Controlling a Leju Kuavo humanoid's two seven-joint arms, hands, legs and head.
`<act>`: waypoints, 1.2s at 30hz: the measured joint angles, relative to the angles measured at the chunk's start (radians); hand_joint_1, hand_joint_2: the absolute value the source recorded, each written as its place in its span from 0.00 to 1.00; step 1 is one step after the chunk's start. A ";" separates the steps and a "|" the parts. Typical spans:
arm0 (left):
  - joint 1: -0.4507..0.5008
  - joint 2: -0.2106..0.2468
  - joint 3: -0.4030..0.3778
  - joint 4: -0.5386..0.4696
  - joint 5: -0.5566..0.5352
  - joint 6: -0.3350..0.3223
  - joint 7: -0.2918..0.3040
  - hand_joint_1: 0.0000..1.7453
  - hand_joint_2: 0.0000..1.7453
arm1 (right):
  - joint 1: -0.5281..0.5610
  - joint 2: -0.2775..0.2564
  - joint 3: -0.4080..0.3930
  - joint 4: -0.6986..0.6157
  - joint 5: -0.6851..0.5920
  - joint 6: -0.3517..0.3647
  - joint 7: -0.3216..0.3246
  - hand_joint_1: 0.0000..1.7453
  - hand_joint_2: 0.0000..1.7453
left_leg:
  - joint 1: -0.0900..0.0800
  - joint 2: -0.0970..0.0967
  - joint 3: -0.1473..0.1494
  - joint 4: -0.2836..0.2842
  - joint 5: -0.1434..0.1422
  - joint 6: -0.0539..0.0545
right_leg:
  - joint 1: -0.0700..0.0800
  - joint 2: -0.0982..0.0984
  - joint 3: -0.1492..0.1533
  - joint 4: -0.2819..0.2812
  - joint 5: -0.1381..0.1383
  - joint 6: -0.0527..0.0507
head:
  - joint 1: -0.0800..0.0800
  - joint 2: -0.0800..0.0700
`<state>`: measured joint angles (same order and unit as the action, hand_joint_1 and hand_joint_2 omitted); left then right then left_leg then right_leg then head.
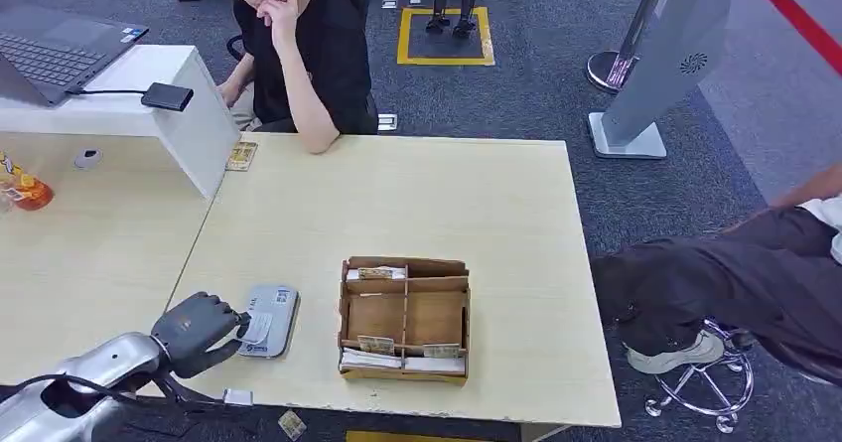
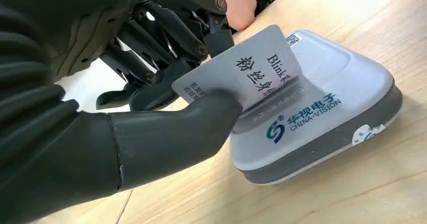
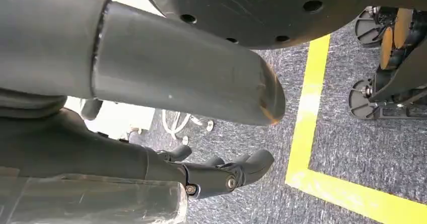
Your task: Pass the card to the sensor for recognition and then transmit it.
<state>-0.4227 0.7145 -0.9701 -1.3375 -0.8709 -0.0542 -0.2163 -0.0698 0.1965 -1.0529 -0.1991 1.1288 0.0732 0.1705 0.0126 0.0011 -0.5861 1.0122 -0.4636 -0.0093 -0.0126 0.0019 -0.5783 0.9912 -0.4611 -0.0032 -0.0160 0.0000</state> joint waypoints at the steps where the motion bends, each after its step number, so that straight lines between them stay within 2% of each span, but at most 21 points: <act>1: 0.000 0.000 0.000 0.000 0.000 0.000 0.000 1.00 1.00 | 0.000 0.000 0.000 0.000 0.000 0.000 0.000 0.00 0.00 | 0.000 0.000 0.000 0.000 0.000 0.000 | 0.000 0.000 0.000 0.000 0.000 0.000 | 0.000 0.000; 25: 0.004 0.009 -0.002 0.000 0.003 0.014 0.009 1.00 1.00 | 0.000 0.000 0.000 0.000 0.000 0.000 0.003 0.00 0.00 | 0.000 0.000 0.000 0.000 0.000 0.000 | 0.000 0.000 0.000 0.000 0.000 0.000 | 0.000 0.000; 31: 0.024 -0.012 0.004 0.000 -0.035 0.148 0.031 1.00 1.00 | 0.000 0.000 -0.004 0.000 0.000 -0.001 0.002 0.00 0.00 | 0.000 0.000 0.000 0.000 0.000 0.000 | 0.000 0.000 0.000 0.000 0.000 0.000 | 0.000 0.000; 34: 0.036 -0.056 0.028 0.000 -0.063 0.263 0.052 1.00 1.00 | 0.000 0.000 -0.007 0.000 0.000 -0.011 -0.002 0.00 0.00 | -0.001 0.000 0.000 0.000 0.000 0.000 | 0.000 0.000 0.000 0.000 0.000 0.000 | 0.000 0.000; 36: 0.042 -0.108 0.055 0.000 -0.086 0.344 0.067 1.00 1.00 | 0.000 0.000 -0.008 0.000 0.001 -0.018 -0.004 0.00 0.00 | -0.001 0.000 0.000 0.000 0.000 0.000 | 0.000 0.000 0.000 0.000 0.000 0.000 | 0.000 0.000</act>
<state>-0.3803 0.6067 -0.9149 -1.3375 -0.9567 0.2894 -0.1488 -0.0696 0.1961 -1.0609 -0.1991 1.1296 0.0557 0.1663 0.0119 0.0006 -0.5861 1.0126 -0.4636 -0.0093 -0.0128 0.0015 -0.5782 0.9908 -0.4609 -0.0028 -0.0156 0.0000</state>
